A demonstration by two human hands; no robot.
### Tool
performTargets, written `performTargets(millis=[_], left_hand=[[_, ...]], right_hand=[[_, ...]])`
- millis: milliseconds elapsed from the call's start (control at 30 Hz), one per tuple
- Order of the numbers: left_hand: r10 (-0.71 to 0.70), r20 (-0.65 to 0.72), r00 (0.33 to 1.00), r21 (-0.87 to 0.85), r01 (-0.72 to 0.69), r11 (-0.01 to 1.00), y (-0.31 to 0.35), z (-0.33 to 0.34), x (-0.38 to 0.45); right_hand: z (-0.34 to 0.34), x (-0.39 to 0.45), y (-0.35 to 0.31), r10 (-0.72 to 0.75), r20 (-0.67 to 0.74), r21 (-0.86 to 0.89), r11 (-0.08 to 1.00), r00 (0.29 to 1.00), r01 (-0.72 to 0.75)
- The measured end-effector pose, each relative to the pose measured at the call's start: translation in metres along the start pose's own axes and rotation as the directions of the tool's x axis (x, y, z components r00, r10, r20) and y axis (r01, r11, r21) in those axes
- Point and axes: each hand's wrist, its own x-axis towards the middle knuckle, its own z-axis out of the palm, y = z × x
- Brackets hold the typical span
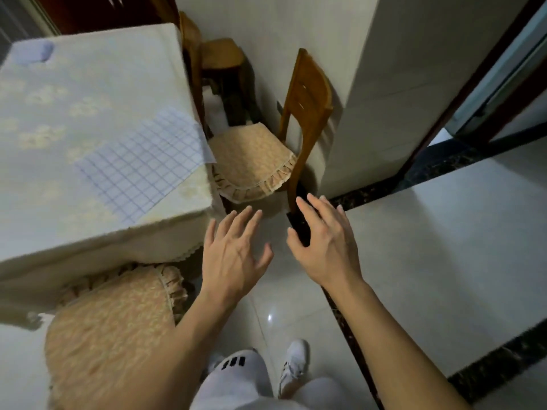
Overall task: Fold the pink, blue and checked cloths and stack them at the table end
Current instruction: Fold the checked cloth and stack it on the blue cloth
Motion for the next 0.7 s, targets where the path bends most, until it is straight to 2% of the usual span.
performTargets(millis=[167,333,567,700], left_hand=[[-0.145,-0.06,0.988,-0.004,0.145,0.989,-0.015,-0.002,0.019],[-0.304,-0.087,0.949,0.02,0.306,0.952,-0.054,-0.001,0.03],[-0.388,-0.063,0.92,0.062,0.391,0.918,-0.118,0.006,0.06],[-0.454,-0.096,0.886,0.046,0.459,0.887,-0.169,0.005,0.096]], right_hand=[[0.013,0.054,-0.002,-0.136,0.041,0.022,0.991,0.99,0.136],[0.039,0.107,-0.033,-0.28,0.106,0.049,0.96,0.954,0.276],[0.086,0.176,-0.086,-0.407,0.156,0.086,0.913,0.9,0.398],[0.113,0.228,-0.123,-0.462,0.195,0.099,0.887,0.865,0.451]])
